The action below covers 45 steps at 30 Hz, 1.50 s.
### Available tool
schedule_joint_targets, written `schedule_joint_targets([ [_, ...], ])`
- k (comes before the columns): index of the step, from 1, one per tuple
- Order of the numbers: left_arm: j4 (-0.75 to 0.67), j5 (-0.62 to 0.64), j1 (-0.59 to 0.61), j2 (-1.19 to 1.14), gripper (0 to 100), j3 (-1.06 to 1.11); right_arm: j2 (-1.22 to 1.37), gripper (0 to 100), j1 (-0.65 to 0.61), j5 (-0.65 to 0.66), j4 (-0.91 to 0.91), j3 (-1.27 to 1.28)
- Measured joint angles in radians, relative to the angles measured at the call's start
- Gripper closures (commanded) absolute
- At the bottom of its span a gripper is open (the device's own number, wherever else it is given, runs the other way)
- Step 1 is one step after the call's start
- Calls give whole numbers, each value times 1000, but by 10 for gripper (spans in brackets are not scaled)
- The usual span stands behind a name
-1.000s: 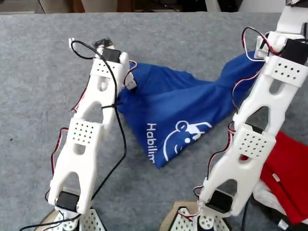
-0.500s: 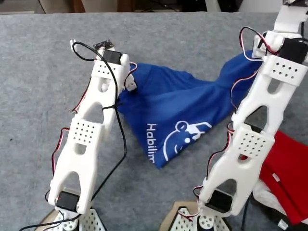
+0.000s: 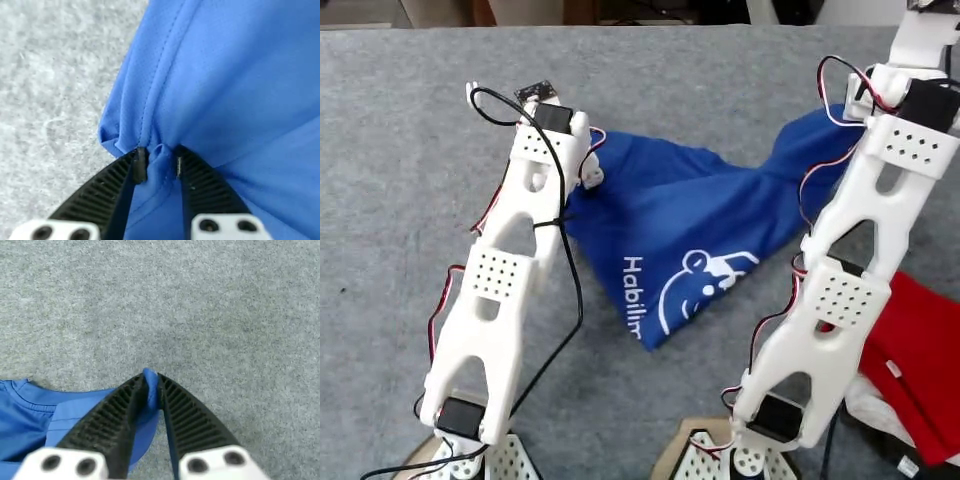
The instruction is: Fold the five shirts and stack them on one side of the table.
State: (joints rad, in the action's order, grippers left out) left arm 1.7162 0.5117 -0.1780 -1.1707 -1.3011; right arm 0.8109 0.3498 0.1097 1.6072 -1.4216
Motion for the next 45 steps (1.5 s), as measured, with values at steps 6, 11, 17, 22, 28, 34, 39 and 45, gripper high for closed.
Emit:
schedule_joint_targets([
  [6,0,0,0,0,892,-2,0,995,0,0,0,0],
  [11,2,0,0,-2,892,-52,0,995,0,0,0,0],
  [17,3,0,0,-2,839,-118,0,995,0,0,0,0],
  [22,3,-6,-18,-5,833,-118,0,995,0,0,0,0],
  [28,3,-6,-34,-5,835,-118,0,995,0,0,0,0],
  [34,3,-6,-34,-5,833,-115,0,995,0,0,0,0],
  [39,3,-6,-25,-5,832,-35,0,995,0,0,0,0],
  [45,2,-6,-25,-5,836,-31,0,995,0,0,0,0],
])
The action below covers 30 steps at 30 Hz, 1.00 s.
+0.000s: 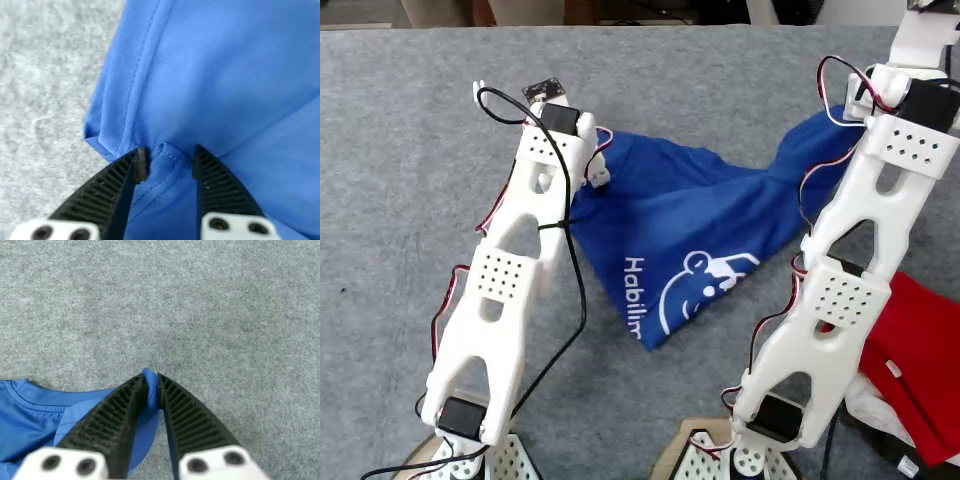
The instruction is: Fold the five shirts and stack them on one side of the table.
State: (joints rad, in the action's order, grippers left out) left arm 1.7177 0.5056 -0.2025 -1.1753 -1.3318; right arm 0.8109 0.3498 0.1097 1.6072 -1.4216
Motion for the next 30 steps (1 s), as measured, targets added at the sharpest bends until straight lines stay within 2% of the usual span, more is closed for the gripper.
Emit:
schedule_joint_targets([
  [7,0,0,0,0,845,0,0,995,0,0,0,0],
  [13,-2,0,0,0,964,0,0,995,0,0,0,0],
  [25,3,23,0,0,981,-92,0,995,0,0,0,0],
  [30,23,25,0,0,981,-201,2,995,0,0,9,-28],
])
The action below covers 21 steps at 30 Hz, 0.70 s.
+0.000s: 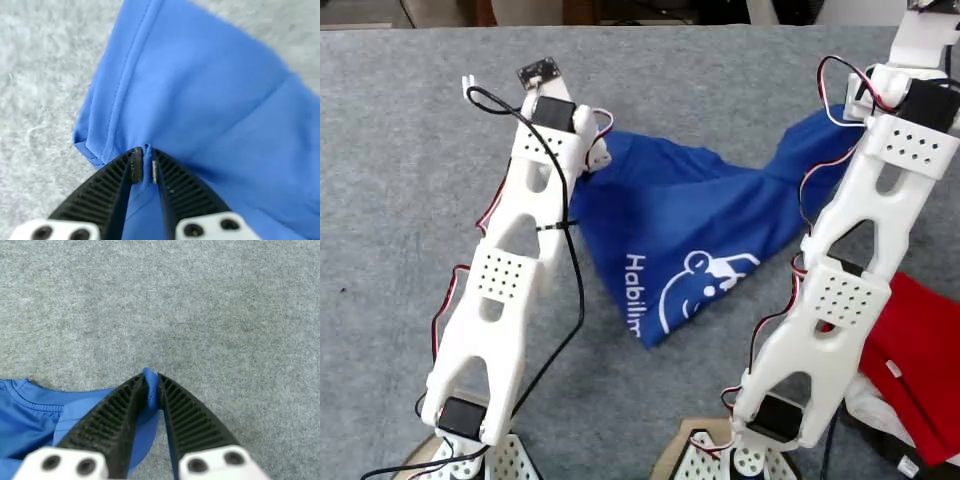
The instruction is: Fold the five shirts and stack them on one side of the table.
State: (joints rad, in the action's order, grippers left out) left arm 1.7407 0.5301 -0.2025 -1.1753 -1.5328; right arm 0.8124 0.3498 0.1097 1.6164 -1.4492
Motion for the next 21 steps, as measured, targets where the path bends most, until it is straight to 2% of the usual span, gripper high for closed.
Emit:
schedule_joint_targets([
  [6,8,-17,20,83,981,-81,-15,995,-28,0,68,-166],
  [14,8,-84,115,466,981,-89,-230,994,-48,0,101,-173],
  [21,8,-210,176,798,981,-91,-511,994,-54,31,110,-176],
])
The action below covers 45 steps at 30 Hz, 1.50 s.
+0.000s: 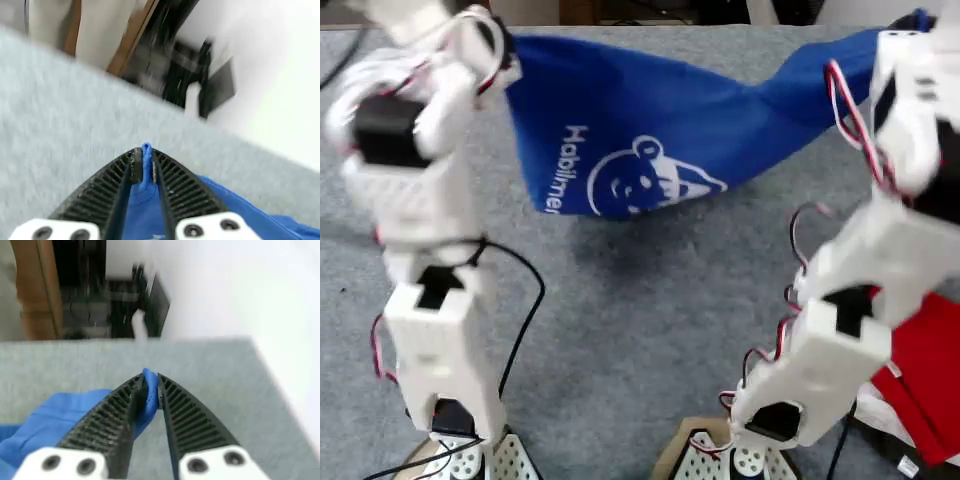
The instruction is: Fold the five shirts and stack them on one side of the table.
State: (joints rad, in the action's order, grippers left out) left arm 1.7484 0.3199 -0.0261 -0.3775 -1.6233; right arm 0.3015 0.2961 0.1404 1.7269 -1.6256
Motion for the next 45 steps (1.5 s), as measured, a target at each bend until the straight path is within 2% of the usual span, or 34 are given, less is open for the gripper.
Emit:
schedule_joint_targets([
  [7,2,-118,55,288,981,23,-315,994,0,87,-3,-15],
  [12,2,-233,126,512,981,150,-532,994,-2,152,-60,12],
  [17,2,-302,189,724,981,319,-678,994,-2,158,-140,124],
  [26,2,-311,207,1073,981,763,-919,991,-2,158,-365,356],
  [30,-21,-311,207,1168,981,905,-950,988,-2,158,-508,468],
  [33,-68,-311,213,1223,981,996,-948,990,-2,158,-583,529],
  [40,-215,-311,376,1303,981,1237,-950,994,-2,209,-637,552],
  [45,-333,-311,411,1369,981,1387,-948,994,-2,213,-715,644],
])
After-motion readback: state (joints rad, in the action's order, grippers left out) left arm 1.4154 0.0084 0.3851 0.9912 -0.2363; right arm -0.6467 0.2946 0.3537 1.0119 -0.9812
